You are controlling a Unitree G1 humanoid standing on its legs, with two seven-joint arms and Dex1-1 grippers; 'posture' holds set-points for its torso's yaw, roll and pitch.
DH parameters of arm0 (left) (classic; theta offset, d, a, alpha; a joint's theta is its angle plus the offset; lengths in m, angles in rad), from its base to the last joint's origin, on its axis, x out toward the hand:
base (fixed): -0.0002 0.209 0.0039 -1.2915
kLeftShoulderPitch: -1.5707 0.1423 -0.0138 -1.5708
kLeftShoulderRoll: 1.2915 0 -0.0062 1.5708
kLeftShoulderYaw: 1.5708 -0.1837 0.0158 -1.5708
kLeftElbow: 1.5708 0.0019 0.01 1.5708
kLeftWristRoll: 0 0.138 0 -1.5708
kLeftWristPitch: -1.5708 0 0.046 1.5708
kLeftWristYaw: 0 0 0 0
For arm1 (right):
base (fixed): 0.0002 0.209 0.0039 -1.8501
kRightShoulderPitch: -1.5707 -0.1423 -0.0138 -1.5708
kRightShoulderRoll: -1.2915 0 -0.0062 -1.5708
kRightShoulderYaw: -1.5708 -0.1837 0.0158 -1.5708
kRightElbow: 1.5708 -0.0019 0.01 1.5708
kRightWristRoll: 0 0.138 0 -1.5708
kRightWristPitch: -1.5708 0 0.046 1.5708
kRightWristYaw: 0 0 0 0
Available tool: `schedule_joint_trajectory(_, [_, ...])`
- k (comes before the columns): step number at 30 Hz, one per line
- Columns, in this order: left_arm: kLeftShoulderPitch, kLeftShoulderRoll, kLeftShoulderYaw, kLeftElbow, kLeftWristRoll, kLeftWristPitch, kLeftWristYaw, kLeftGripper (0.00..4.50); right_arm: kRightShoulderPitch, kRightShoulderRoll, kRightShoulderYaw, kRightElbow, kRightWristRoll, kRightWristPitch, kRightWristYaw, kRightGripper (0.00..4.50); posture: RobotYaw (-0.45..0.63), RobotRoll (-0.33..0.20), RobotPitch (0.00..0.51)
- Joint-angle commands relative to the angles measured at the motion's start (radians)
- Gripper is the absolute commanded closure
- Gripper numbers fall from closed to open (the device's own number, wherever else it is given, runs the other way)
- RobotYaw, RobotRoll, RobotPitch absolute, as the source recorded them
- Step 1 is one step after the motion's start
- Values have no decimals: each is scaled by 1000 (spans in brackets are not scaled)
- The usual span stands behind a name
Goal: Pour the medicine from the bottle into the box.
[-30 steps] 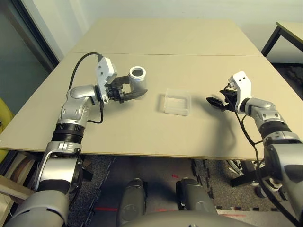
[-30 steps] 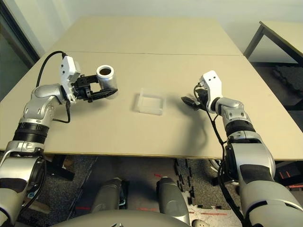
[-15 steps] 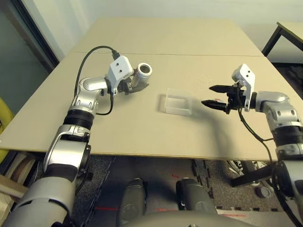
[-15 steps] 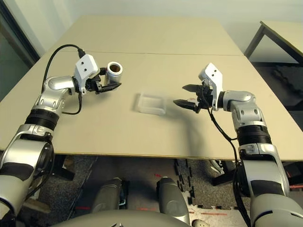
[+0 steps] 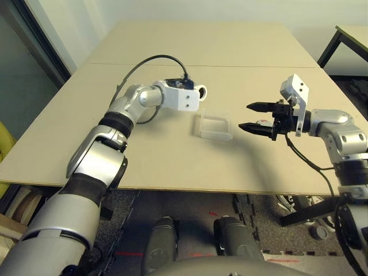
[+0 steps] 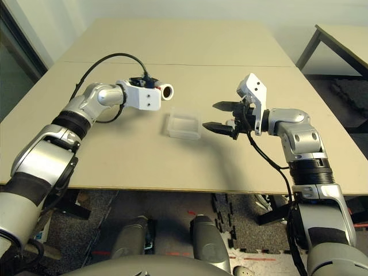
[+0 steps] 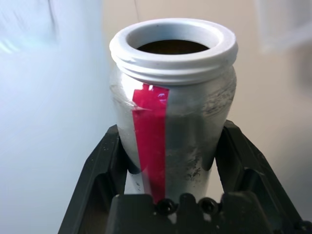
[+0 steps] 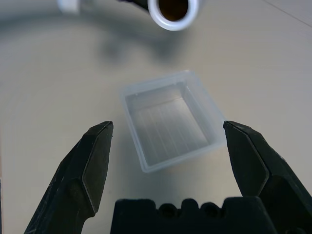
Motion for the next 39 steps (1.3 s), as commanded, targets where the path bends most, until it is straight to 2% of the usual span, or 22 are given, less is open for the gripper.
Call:
schedule_joint_trajectory(1, [-72,-43,-115,55,152,-28,195,1682,-1,-7,3,-11,16,13,-2,0,-86,0,37])
schedule_joint_trajectory(5, [-138,-103,-241,103,297,5,362,1682,-5,-6,2,-8,22,16,-5,0,-91,0,35])
schedule_joint_trajectory(8, [-165,-140,-303,138,360,31,423,1682,0,-3,0,-18,32,25,-11,0,-100,0,35])
schedule_joint_trajectory(12, [-176,-157,-302,172,351,24,401,1682,10,-3,-6,-32,45,32,-24,0,-106,0,34])
schedule_joint_trajectory(17, [-166,-148,-277,183,316,7,370,1682,14,-5,-7,-42,61,41,-34,0,-97,0,36])
schedule_joint_trajectory(20, [-160,-138,-285,182,328,25,382,1682,6,-4,-2,-32,60,39,-33,0,-88,0,36])
schedule_joint_trajectory(23, [-139,-132,-203,195,238,-1,300,1682,-3,-2,4,-21,59,35,-32,0,-83,0,37])
schedule_joint_trajectory(26, [-96,-131,0,214,14,-8,77,1682,-9,-2,4,-13,58,32,-29,0,-79,0,37])
schedule_joint_trajectory(31, [-26,-127,268,197,-274,24,-222,1682,-5,-10,4,6,52,21,-24,0,-78,0,39])
schedule_joint_trajectory(36, [49,-127,468,142,-505,71,-483,1682,-5,-15,2,4,54,23,-22,0,-81,0,41])
schedule_joint_trajectory(39, [98,-119,535,90,-590,97,-579,1682,-11,-13,4,7,53,24,-24,0,-77,0,44])
